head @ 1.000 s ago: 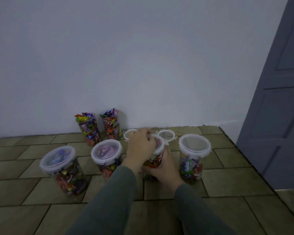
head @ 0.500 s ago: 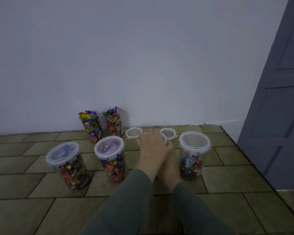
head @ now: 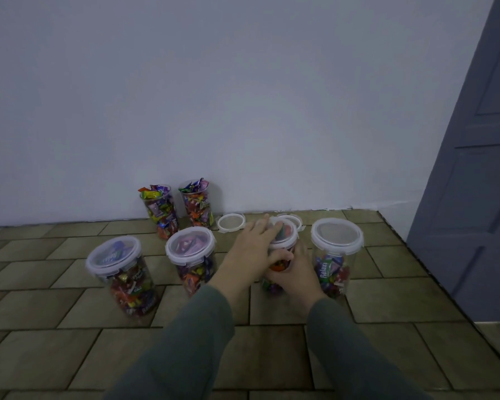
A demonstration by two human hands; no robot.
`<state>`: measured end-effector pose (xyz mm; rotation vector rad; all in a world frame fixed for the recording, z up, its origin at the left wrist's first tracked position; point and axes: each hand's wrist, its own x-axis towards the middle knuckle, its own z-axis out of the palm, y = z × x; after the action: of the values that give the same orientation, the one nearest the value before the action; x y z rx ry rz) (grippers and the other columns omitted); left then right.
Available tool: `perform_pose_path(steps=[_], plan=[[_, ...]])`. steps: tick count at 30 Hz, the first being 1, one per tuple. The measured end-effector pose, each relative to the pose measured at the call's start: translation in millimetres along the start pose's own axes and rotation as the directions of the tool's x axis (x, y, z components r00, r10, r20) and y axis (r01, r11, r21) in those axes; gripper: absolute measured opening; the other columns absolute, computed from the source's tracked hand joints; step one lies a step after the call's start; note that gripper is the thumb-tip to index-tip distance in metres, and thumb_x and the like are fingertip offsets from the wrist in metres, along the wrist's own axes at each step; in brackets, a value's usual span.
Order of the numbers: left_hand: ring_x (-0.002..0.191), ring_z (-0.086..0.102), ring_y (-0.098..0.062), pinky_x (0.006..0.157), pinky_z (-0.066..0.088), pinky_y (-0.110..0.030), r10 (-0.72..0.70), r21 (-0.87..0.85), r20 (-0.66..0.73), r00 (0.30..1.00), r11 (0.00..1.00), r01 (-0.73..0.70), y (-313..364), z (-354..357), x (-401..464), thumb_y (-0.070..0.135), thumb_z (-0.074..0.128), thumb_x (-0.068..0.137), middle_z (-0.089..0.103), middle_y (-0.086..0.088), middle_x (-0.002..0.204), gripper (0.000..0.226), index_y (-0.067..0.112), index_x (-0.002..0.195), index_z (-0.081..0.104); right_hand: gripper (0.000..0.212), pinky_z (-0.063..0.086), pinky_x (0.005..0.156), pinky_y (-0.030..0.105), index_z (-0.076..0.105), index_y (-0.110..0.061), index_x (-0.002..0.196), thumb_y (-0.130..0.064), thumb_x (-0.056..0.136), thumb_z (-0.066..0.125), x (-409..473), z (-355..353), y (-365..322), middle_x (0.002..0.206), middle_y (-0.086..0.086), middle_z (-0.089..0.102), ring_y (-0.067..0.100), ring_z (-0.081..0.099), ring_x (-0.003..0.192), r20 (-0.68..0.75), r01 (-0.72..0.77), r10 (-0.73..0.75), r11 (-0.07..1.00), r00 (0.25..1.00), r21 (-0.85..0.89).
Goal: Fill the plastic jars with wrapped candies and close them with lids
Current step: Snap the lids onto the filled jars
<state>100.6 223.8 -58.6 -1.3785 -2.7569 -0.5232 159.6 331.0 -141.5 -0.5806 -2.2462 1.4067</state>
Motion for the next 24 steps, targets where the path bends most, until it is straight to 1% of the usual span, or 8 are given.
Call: perform_pose_path(steps=[4,6,8,14,16,19,22,24], plan=[[0.143,0.02,-0.012,0.111,0.021,-0.024,-0.099,-0.356,-0.079,0.992,0.932,0.064,5.4,3.3,-4.5,0.042,0.072,0.083,0.027,0.008,0.153,0.072,0.024,0.144,0.038,0.107,0.042,0.105,0.049,0.032,-0.038,0.14,-0.058,0.047,0.08,0.8,1.3,1.8,0.137,-0.009,0.044,0.018,0.041,0.13,-0.037,-0.021,0.021,1.0,0.999,0.008],[0.122,0.043,-0.004,0.083,0.036,-0.002,-0.265,-0.532,-0.147,0.953,0.833,0.149,9.8,2.7,-9.7,0.038,0.082,0.073,0.045,0.016,0.124,0.064,0.025,0.123,0.044,0.106,0.043,0.105,0.049,0.032,-0.038,0.138,-0.064,0.046,0.078,0.0,4.2,5.5,0.138,-0.009,0.044,0.018,0.041,0.131,-0.053,-0.027,0.028,0.999,0.998,0.018],[0.1,0.053,-0.003,0.061,0.036,0.0,-0.369,-0.586,-0.183,0.911,0.785,0.2,13.6,5.7,-14.4,0.037,0.086,0.068,0.054,0.016,0.105,0.057,0.027,0.109,0.049,0.105,0.043,0.104,0.049,0.033,-0.036,0.137,-0.066,0.045,0.075,-1.9,4.7,5.1,0.139,-0.007,0.044,0.019,0.04,0.132,-0.068,-0.027,0.028,1.0,0.997,0.016],[0.101,0.054,-0.003,0.066,0.037,-0.002,-0.357,-0.588,-0.17,0.919,0.785,0.196,19.0,8.9,-17.3,0.041,0.082,0.072,0.059,0.015,0.109,0.061,0.024,0.123,0.054,0.107,0.039,0.107,0.052,0.032,-0.027,0.141,-0.06,0.048,0.075,-1.5,0.0,4.1,0.142,0.001,0.04,0.024,0.035,0.135,-0.1,-0.043,0.041,0.999,0.994,-0.017],[0.11,0.058,-0.012,0.078,0.044,-0.018,-0.309,-0.486,-0.087,0.947,0.843,0.23,15.3,1.5,-13.9,0.045,0.079,0.075,0.063,0.007,0.118,0.062,0.023,0.127,0.053,0.107,0.038,0.107,0.049,0.032,-0.026,0.142,-0.058,0.051,0.078,-2.1,-0.1,4.8,0.14,0.001,0.039,0.023,0.035,0.133,-0.112,-0.05,0.047,0.999,0.993,-0.02],[0.11,0.058,-0.022,0.085,0.046,-0.034,-0.24,-0.05,-0.102,0.966,0.971,0.236,8.8,-21.0,-23.3,0.059,0.065,0.082,0.065,-0.002,0.117,0.061,0.025,0.13,0.054,0.109,0.041,0.106,0.048,0.032,-0.026,0.142,-0.066,0.049,0.073,-4.1,0.3,4.4,0.135,0.0,0.039,0.022,0.039,0.13,-0.132,-0.068,0.065,0.998,0.989,-0.019],[0.123,0.045,-0.025,0.096,0.037,-0.041,-0.276,0.207,-0.319,0.907,0.913,0.351,-13.8,-35.8,-44.0,0.066,0.06,0.08,0.054,0.004,0.135,0.064,0.032,0.133,0.051,0.101,0.043,0.104,0.047,0.035,-0.022,0.139,-0.059,0.056,0.079,-4.6,2.8,3.9,0.132,0.002,0.04,0.024,0.041,0.129,-0.183,-0.071,0.06,0.996,0.981,-0.058],[0.133,0.033,-0.034,0.104,0.034,-0.049,-0.391,0.252,-0.327,0.86,0.841,0.478,-36.2,-35.8,-53.3,0.065,0.063,0.078,0.038,-0.001,0.148,0.071,0.034,0.138,0.042,0.096,0.043,0.104,0.046,0.034,-0.02,0.139,-0.052,0.062,0.082,-5.0,5.0,4.7,0.132,0.003,0.039,0.024,0.04,0.128,-0.203,-0.074,0.057,0.994,0.977,-0.078]])
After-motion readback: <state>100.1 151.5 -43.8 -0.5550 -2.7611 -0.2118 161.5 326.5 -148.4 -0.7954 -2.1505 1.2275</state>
